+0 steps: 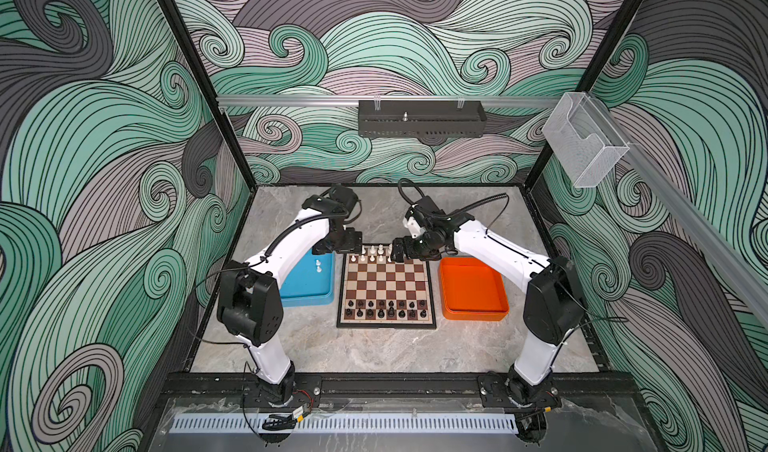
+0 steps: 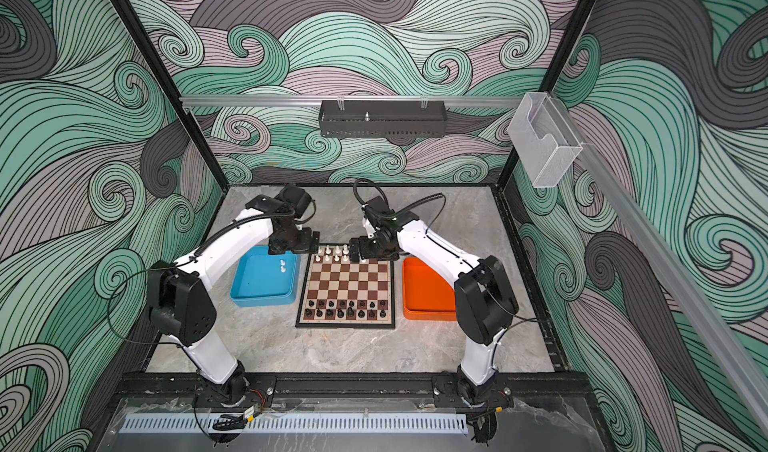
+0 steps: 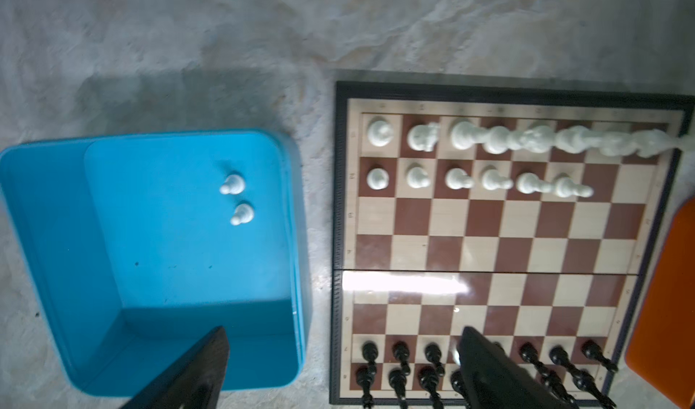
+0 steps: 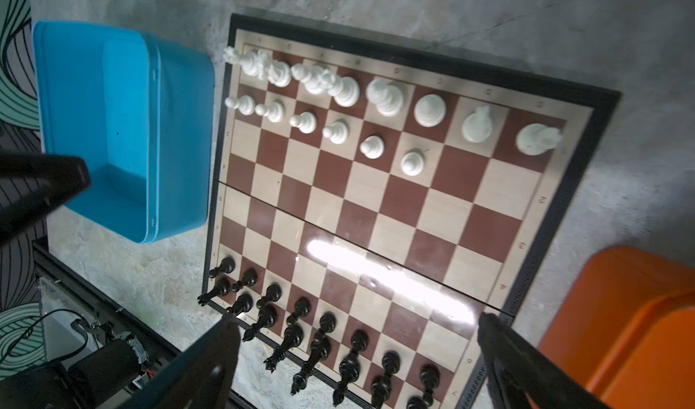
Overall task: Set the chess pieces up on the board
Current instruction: 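Open the left gripper over the blue tray while the right moves over the board, then lower the left gripper around a white pawn in the blue tray and close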
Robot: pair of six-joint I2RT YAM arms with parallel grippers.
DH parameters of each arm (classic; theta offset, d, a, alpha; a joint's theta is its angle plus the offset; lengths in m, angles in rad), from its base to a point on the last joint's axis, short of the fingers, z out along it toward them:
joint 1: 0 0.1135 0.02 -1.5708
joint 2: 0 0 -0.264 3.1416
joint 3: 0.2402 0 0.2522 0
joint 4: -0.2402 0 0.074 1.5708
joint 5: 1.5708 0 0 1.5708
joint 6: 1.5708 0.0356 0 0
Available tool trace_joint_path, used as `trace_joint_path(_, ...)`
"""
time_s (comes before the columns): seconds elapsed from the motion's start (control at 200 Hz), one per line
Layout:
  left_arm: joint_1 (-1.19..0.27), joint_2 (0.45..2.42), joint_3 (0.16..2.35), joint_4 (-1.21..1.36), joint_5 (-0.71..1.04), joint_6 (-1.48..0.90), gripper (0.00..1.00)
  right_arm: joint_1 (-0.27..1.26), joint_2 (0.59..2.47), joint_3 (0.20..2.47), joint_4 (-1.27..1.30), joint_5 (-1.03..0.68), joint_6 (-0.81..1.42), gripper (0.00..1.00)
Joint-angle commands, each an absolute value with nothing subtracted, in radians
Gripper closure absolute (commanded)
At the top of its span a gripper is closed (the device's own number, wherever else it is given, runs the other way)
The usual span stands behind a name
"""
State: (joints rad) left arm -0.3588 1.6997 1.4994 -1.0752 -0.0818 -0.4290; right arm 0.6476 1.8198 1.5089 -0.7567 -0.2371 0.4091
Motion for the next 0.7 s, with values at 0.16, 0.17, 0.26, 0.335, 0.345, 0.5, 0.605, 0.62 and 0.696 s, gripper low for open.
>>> trace_joint_path(0.16, -0.192, 1.686, 1.395, -1.056, -0.006, -0.417, 0.01, 0.686, 1.850, 1.548, -0.738, -0.264, 0.431, 0.02)
trace_joint_path(0.17, -0.185, 1.687, 1.390, -1.050, -0.003, -0.418, 0.01, 0.687, 1.849, 1.547, -0.737, -0.263, 0.430, 0.02)
trace_joint_path(0.26, -0.148, 1.709, 1.364, -1.029, -0.023, -0.415, 0.02, 0.687, 1.836, 1.537, -0.727, -0.267, 0.428, 0.02)
trace_joint_path(0.335, -0.127, 1.740, 1.355, -1.016, -0.025, -0.414, 0.05, 0.686, 1.825, 1.525, -0.717, -0.271, 0.424, 0.02)
trace_joint_path(0.345, -0.125, 1.743, 1.353, -1.014, -0.025, -0.414, 0.05, 0.687, 1.823, 1.525, -0.717, -0.273, 0.424, 0.02)
trace_joint_path(0.5, -0.114, 1.807, 1.350, -0.983, -0.019, -0.425, 0.16, 0.684, 1.808, 1.507, -0.716, -0.262, 0.414, 0.02)
trace_joint_path(0.605, -0.114, 1.829, 1.337, -0.958, -0.031, -0.458, 0.23, 0.683, 1.796, 1.489, -0.717, -0.253, 0.408, 0.02)
trace_joint_path(0.62, -0.114, 1.831, 1.337, -0.955, -0.031, -0.462, 0.24, 0.683, 1.794, 1.487, -0.717, -0.251, 0.408, 0.02)
trace_joint_path(0.696, -0.115, 1.846, 1.337, -0.944, -0.036, -0.472, 0.28, 0.678, 1.783, 1.472, -0.716, -0.249, 0.408, 0.02)
